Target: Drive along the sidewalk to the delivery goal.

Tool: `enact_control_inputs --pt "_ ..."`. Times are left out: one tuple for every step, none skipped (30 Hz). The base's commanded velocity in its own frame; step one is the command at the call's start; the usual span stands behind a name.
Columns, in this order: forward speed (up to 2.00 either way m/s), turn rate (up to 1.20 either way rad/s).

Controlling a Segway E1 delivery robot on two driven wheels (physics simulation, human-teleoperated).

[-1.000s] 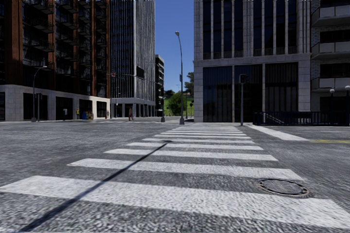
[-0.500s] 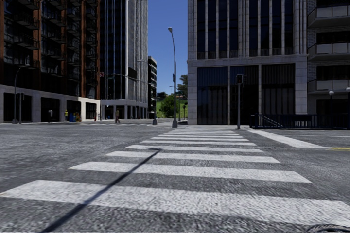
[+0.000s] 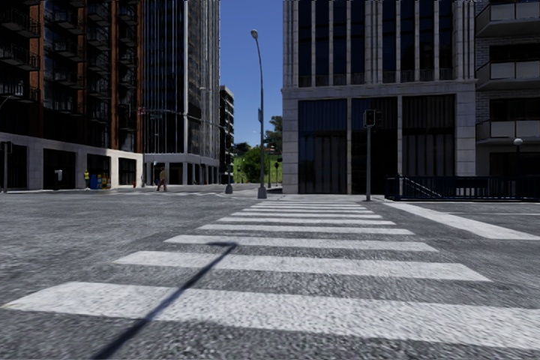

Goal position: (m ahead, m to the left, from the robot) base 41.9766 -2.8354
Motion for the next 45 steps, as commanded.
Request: enact_control_inputs --pt "2.00 -0.39" --pt "2.00 -0.39" --pt "2.00 -0.39" --pt "2.00 -0.37" --pt "2.00 -0.15" --pt "2.00 0.00" --pt "2.00 0.00" --pt "2.00 0.00" --pt "2.00 0.00" --pt "2.00 0.00" --pt "2.00 0.00" --pt "2.00 0.00" --pt "2.00 0.00" --pt "2.00 0.00" --pt "2.00 0.00" --pt "2.00 0.00" --pt "2.00 0.00" --pt "2.00 0.00" --pt "2.00 0.00" --pt "2.00 0.00" --pt "2.00 -0.04" --pt "2.00 -0.04" --pt "2.00 -0.26" --pt "2.00 -0.33" --pt "2.00 -0.35" --pt "2.00 -0.35" --pt "2.00 -0.35" --pt "2.00 -0.35" --pt "2.00 -0.35" --pt "2.00 -0.35" --pt "2.00 -0.33" --pt "2.00 -0.27" --pt "2.00 -0.27" --pt "2.00 -0.21" --pt "2.00 -0.08" --pt "2.00 -0.08" --pt "2.00 -0.04" --pt "2.00 -0.03" --pt "2.00 -0.02" --pt "2.00 -0.02" --pt "2.00 0.00" --pt "2.00 0.00" --pt "2.00 0.00" --pt "2.00 0.00" --pt "2.00 0.00"
